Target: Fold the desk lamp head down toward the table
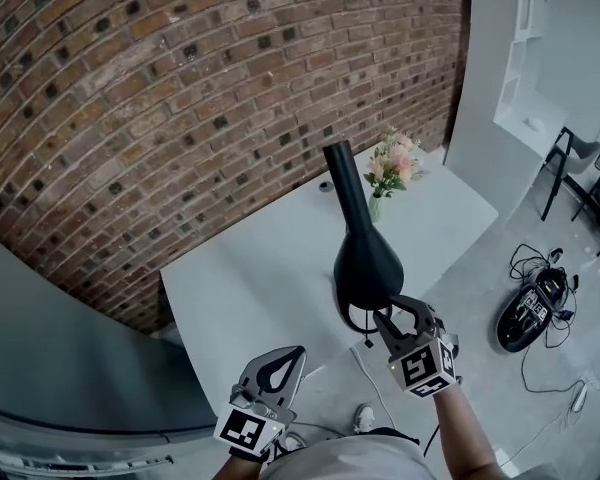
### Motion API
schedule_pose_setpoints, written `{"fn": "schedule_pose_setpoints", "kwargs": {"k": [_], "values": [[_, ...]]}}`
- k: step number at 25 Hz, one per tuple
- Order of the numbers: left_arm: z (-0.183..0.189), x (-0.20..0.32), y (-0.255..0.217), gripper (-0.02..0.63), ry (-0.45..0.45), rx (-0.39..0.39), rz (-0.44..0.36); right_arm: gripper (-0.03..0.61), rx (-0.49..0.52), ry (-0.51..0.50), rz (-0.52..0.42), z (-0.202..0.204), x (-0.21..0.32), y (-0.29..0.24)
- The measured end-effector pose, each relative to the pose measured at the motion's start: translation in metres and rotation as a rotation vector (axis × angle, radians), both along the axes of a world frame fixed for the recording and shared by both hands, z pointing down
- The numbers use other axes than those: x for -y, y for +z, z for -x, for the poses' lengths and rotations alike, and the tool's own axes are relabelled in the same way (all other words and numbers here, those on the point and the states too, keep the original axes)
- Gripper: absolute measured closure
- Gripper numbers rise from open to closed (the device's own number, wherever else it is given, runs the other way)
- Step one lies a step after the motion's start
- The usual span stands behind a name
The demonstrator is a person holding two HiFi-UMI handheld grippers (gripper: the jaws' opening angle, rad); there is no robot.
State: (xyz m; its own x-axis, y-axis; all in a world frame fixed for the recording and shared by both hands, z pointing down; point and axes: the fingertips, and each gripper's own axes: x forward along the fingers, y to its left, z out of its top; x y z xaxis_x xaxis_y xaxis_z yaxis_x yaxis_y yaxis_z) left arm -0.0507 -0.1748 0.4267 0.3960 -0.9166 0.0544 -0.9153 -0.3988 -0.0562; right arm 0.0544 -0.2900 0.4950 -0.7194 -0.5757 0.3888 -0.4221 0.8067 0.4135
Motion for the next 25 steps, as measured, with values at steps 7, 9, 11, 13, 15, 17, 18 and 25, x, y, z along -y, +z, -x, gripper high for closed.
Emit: {"fn": "schedule_pose_setpoints", "kwargs": {"k": [7, 9, 11, 13, 15, 17, 18, 25], "values": [[0.006, -0.004, -0.005, 0.606, -0.013, 0.004, -0.016, 0.451, 0.003, 0.004, 0.005, 0.000, -0.001, 0.001], [0.007, -0.006, -0.004, 0.606, -0.013, -0.001, -0.015, 0.451, 0.009, 0.012, 0.007, 0.001, -0.001, 0.001], [0.009, -0.007, -0.005, 0.606, -0.015, 0.001, -0.016, 0.451, 0.016, 0.020, 0.011, 0.002, -0.001, 0.000], [0.010, -0.008, -0.006, 0.606, -0.014, 0.005, -0.020, 0.451, 0.024, 0.030, 0.019, 0.001, -0.002, 0.000], [0.011, -0.009, -0.006, 0.606, -0.012, 0.004, -0.022, 0.451, 0.037, 0.032, 0.032, 0.002, -0.004, 0.000], [0.012, -0.011, -0.004, 0.606, -0.009, 0.002, -0.019, 0.451, 0.061, 0.033, 0.045, 0.002, -0.007, -0.001], [0.013, -0.012, -0.003, 0.606, -0.007, 0.001, -0.014, 0.451, 0.074, 0.036, 0.050, 0.002, -0.008, -0.003], [0.017, -0.020, -0.003, 0.606, 0.007, -0.009, -0.015, 0.451, 0.183, 0.084, 0.091, -0.001, -0.019, -0.022]]}}
